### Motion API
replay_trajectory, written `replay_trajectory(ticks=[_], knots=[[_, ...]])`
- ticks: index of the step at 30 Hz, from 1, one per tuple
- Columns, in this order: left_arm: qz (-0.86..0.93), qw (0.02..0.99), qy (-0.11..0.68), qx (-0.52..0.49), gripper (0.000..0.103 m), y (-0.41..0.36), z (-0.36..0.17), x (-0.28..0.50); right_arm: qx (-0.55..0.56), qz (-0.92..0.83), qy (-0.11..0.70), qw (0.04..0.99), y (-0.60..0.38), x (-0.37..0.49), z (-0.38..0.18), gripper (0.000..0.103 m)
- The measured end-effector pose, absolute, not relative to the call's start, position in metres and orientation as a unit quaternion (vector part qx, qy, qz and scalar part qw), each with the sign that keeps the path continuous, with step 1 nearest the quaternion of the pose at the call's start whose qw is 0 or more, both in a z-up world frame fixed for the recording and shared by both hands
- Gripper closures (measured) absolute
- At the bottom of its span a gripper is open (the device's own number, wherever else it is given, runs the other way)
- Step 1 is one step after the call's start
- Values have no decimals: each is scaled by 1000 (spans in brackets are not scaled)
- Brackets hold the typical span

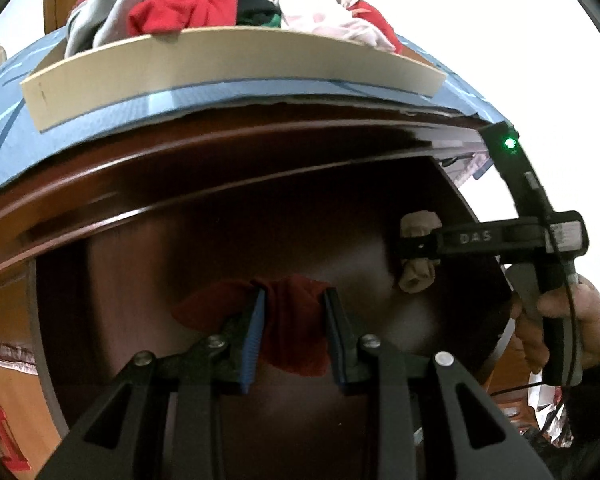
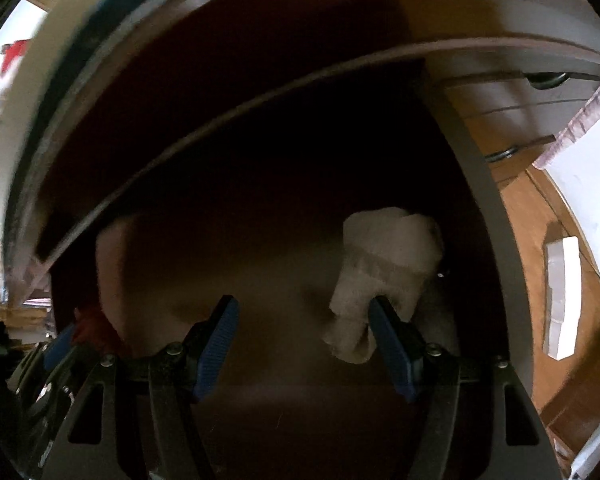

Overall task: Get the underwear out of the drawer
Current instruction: 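Grasp the dark red underwear with the left tool while the right tool reaches the beige sock, then grasp the beige sock with the right tool and lift it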

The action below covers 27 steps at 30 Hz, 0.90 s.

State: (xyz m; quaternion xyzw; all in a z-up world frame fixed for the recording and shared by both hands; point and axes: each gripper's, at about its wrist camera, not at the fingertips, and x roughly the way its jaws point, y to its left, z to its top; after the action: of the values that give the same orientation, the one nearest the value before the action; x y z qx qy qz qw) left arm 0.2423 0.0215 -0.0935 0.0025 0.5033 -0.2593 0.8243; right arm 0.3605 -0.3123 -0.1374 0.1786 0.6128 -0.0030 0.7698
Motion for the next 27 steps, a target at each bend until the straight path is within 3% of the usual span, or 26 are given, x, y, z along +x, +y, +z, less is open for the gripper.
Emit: replay_trajectory(ticks=[6,8,10,12,21,27], knots=[[-262,826,499,9,75,16,-95,244,156,-14,633,758,-313,377,-154,35],[-265,826,497,8,75,15,-94,244,139,-14,632,762,-314,380,-154,51],[-266,827,496,9,75,6,-97,244,119,-20,630,767,-316,386,-153,76],[-265,827,495,12,75,8,-96,243,102,-13,630,769,-320,386,-153,83],[-258,829,496,16,75,4,-95,238,118,57,608,783,-316,376,-151,93],[-252,829,499,17,75,-1,-95,235,130,105,560,811,-303,349,-130,95]])
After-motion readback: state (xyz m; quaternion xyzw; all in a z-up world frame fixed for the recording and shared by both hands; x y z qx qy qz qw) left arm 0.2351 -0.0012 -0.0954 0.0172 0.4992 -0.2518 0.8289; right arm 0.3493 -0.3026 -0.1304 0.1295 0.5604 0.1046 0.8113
